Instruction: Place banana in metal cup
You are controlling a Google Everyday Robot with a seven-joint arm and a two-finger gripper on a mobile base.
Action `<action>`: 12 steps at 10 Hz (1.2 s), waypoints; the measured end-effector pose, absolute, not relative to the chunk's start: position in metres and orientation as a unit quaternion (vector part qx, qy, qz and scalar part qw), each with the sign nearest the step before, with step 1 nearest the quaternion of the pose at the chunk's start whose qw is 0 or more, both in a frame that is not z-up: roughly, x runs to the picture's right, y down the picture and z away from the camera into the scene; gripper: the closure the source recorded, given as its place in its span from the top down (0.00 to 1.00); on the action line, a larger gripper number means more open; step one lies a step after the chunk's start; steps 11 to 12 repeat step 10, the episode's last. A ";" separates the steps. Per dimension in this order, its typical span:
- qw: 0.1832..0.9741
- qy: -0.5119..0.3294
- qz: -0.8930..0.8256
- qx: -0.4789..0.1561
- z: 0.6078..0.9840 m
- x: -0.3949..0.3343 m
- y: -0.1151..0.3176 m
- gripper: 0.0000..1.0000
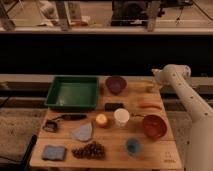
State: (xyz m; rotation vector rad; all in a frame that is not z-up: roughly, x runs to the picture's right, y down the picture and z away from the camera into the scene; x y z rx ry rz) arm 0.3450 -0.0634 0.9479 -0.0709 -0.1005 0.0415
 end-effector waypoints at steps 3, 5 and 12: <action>0.998 -0.052 0.007 -0.034 0.925 0.336 -0.070 0.80; 0.997 -0.059 0.001 -0.051 0.907 0.329 -0.066 0.80; 0.997 -0.069 0.000 -0.020 0.833 0.322 -0.085 0.80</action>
